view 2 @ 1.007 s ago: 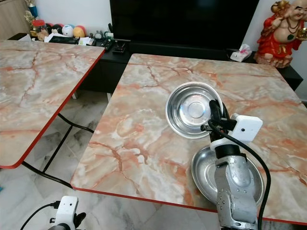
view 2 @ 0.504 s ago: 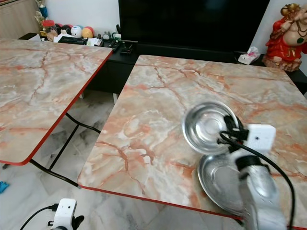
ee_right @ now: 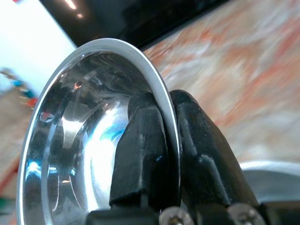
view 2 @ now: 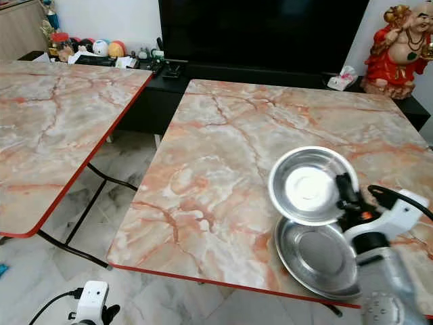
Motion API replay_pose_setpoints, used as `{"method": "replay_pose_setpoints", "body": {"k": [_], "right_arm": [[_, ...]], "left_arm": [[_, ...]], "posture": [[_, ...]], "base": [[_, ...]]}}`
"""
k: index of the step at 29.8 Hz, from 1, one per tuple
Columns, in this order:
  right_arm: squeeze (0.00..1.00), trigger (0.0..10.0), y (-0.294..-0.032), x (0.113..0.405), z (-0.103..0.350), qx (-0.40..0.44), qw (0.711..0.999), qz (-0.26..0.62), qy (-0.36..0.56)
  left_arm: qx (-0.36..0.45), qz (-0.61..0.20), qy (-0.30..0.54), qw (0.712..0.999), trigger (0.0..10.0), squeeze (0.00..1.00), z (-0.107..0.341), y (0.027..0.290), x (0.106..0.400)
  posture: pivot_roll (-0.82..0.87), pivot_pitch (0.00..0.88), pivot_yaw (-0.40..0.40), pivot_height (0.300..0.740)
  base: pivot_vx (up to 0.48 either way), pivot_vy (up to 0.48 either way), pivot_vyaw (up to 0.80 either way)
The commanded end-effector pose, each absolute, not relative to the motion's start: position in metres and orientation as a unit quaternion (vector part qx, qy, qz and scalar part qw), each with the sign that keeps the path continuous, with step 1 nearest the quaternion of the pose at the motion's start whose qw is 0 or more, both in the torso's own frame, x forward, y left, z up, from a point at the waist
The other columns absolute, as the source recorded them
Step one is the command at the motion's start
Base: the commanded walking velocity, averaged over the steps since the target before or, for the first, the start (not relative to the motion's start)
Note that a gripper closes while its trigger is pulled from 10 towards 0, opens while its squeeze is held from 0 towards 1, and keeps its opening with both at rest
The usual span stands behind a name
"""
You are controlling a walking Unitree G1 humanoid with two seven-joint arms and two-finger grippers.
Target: Setting the table
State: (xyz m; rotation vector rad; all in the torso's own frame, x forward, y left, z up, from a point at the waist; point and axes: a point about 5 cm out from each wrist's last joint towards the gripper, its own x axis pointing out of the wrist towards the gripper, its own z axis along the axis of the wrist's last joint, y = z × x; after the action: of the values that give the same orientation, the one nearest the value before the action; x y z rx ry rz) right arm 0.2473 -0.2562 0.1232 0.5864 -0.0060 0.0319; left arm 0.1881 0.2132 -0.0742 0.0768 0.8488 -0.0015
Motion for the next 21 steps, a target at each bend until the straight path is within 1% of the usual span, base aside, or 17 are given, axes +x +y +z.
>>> {"method": "replay_pose_setpoints", "body": {"k": [1,3,10,13,21], "right_arm": [[0.00,10.0,-0.250,0.247,0.127,0.306,0.951,0.038,-0.002],[0.00,10.0,-0.249,0.247,0.125,0.317,0.948,0.035,-0.002],[0.00,10.0,-0.249,0.250,0.123,0.313,0.949,0.037,0.014],[0.00,10.0,-0.245,0.252,0.118,0.296,0.953,0.045,0.040],[0.00,10.0,-0.240,0.254,0.119,0.289,0.955,0.060,0.040]], "left_arm": [[0.037,0.001,0.422,0.906,10.0,0.00,-0.076,0.214,0.185],[0.037,0.002,0.422,0.906,10.0,0.00,-0.076,0.215,0.185],[0.040,0.001,0.422,0.906,10.0,0.00,-0.076,0.216,0.185],[0.040,0.000,0.421,0.906,10.0,0.00,-0.076,0.215,0.185],[0.040,0.000,0.421,0.906,10.0,0.00,-0.076,0.214,0.185]], "posture": [[0.05,0.000,-0.031,0.740],[0.05,0.000,-0.030,0.740],[0.05,0.000,-0.031,0.740],[0.05,0.000,-0.033,0.740],[0.05,0.000,-0.035,0.740]], "base": [[0.000,0.000,0.00],[0.000,0.000,0.00],[0.000,0.000,0.00],[0.000,-0.326,0.00],[0.000,-0.341,0.00]]}}
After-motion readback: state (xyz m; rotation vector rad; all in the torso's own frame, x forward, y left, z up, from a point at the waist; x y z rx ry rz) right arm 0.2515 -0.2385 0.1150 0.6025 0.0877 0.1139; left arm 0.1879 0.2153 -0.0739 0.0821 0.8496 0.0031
